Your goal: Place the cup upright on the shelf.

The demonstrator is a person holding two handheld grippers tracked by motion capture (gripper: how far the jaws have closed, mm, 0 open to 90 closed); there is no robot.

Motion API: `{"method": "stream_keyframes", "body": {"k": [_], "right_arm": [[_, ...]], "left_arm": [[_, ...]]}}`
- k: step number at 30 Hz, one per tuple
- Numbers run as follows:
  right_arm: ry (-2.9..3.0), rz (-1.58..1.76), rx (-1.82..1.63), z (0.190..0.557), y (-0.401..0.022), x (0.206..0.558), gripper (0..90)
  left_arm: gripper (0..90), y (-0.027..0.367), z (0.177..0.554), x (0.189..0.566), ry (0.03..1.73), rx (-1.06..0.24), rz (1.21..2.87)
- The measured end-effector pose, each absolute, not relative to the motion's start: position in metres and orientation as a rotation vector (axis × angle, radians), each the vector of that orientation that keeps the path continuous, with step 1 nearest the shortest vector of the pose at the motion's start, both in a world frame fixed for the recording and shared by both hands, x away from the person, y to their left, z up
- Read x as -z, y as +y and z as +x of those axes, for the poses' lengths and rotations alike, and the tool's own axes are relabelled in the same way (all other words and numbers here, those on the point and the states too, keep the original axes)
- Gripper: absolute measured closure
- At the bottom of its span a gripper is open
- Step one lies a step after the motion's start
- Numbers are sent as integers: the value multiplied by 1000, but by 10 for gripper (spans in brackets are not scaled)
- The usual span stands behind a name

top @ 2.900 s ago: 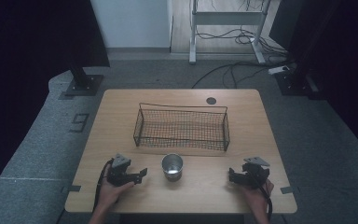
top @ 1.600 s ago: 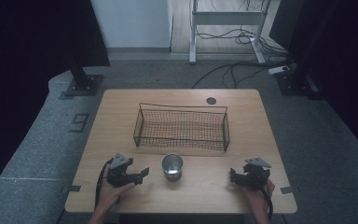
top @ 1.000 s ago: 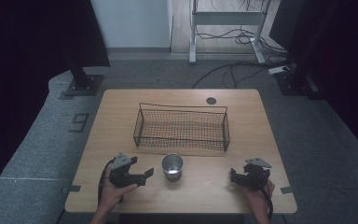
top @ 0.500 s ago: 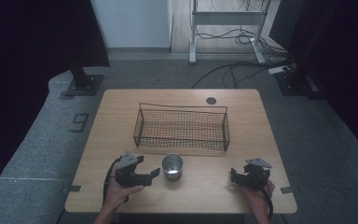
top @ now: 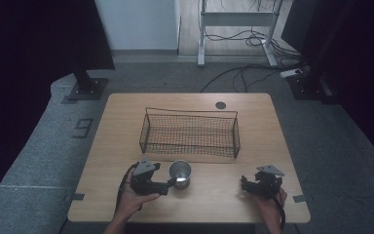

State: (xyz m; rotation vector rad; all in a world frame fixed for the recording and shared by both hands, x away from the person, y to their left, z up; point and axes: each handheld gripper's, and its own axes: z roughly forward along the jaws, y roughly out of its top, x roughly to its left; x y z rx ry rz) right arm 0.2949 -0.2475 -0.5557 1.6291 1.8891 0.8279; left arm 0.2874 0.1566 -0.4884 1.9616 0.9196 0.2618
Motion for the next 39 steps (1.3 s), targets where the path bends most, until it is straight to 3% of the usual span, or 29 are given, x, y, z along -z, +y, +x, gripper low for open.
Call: {"method": "stream_keyframes", "body": {"k": [23, 39], "right_arm": [[1887, 1631, -829, 295, -248, 556, 73], [1885, 1633, -829, 294, -248, 556, 75]], "left_arm": [[46, 127, 297, 503, 907, -245, 2028], [59, 108, 309, 515, 926, -270, 2063]]}}
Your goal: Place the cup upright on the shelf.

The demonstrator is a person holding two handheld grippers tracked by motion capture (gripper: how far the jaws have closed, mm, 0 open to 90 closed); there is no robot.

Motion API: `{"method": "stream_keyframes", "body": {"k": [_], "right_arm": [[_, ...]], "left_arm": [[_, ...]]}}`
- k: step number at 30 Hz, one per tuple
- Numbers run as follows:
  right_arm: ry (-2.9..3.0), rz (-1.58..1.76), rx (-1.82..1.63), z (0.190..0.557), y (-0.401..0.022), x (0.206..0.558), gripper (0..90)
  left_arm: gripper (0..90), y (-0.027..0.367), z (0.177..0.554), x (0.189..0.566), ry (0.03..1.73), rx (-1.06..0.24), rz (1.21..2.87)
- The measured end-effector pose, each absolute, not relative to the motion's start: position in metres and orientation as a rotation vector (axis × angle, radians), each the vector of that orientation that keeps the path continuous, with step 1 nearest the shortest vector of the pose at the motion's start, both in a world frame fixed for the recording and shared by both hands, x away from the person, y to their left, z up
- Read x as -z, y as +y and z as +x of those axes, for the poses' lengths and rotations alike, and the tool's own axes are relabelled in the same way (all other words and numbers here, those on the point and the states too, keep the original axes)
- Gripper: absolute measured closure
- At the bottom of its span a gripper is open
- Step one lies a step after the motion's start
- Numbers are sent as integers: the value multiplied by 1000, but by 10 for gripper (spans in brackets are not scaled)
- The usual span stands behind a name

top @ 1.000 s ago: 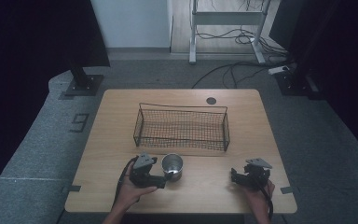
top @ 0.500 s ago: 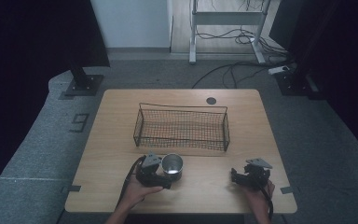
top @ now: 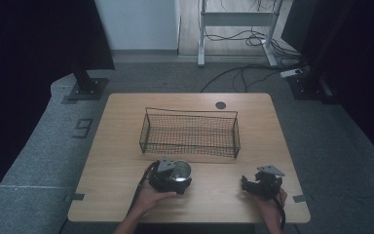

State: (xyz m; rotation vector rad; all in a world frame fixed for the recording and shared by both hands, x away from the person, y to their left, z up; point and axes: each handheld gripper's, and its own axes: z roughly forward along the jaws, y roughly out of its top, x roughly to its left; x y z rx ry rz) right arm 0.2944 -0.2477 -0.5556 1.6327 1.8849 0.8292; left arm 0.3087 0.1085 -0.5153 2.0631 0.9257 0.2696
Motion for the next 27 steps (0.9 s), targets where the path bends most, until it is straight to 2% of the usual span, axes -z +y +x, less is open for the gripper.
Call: {"method": "stream_keyframes", "body": {"k": [6, 10, 27], "right_arm": [[1885, 1632, -829, 294, -248, 556, 76], [1884, 1632, -831, 294, -248, 556, 76], [1882, 1633, -831, 294, -248, 556, 79]], "left_arm": [[127, 106, 309, 520, 940, -280, 2060], [181, 105, 306, 521, 926, -340, 2075], [186, 112, 301, 512, 876, -346, 2024]]}}
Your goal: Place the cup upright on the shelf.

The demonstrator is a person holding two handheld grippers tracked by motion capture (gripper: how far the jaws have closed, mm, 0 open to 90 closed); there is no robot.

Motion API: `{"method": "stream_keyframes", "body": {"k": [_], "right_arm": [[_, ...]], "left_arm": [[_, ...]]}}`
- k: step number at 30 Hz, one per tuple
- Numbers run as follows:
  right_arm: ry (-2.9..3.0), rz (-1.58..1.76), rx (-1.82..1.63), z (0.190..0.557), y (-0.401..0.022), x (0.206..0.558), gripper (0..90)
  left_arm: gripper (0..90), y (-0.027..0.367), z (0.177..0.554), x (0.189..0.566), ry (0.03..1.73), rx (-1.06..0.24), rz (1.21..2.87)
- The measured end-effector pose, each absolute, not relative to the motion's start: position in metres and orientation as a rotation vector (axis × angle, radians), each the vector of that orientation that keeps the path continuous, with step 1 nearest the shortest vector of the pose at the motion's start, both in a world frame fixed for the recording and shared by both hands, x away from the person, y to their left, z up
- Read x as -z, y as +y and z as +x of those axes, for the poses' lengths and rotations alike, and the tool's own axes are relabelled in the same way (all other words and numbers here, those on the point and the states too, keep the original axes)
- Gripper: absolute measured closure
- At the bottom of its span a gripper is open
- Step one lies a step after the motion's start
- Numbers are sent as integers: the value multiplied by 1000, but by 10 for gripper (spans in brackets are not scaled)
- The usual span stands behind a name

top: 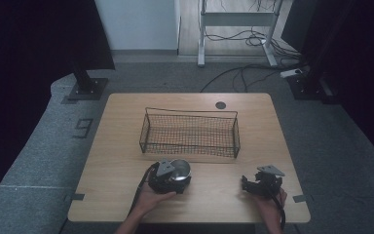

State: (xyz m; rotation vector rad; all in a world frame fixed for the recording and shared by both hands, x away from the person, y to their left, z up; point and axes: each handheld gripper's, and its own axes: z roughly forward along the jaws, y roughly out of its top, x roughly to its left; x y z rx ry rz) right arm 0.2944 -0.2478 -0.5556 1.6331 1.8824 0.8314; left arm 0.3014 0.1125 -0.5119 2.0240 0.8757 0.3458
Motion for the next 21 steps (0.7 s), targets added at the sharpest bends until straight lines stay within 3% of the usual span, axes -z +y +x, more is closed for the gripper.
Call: {"method": "stream_keyframes", "body": {"k": [21], "right_arm": [[1881, 1634, -832, 294, -248, 556, 80]], "left_arm": [[186, 132, 300, 485, 868, -354, 1934]]}}
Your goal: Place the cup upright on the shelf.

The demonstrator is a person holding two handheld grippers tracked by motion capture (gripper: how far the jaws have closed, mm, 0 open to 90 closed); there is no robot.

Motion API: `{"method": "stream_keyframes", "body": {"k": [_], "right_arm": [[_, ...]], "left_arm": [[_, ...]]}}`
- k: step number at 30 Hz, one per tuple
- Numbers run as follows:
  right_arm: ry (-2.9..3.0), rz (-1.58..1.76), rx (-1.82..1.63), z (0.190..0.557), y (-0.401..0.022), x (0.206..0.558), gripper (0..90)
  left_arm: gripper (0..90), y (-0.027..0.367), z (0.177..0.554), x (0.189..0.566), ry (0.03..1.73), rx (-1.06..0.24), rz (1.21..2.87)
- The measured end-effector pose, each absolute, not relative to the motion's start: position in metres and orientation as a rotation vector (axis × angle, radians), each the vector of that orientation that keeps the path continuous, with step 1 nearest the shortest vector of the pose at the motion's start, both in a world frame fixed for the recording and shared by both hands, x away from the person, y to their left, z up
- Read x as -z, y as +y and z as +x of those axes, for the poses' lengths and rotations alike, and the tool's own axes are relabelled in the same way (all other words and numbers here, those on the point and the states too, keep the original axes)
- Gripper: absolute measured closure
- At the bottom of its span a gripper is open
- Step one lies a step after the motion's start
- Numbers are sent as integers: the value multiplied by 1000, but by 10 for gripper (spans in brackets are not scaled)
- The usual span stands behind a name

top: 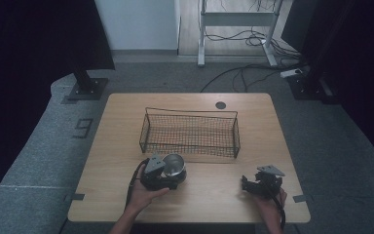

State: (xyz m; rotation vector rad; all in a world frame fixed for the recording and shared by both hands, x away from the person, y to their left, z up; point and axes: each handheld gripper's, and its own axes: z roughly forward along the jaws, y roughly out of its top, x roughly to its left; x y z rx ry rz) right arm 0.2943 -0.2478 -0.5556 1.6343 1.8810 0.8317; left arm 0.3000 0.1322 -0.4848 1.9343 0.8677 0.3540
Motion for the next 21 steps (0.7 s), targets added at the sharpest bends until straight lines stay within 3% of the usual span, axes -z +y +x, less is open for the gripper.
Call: {"method": "stream_keyframes", "body": {"k": [21], "right_arm": [[1881, 1635, -832, 294, -248, 556, 80]], "left_arm": [[186, 134, 306, 468, 864, -365, 1915]]}}
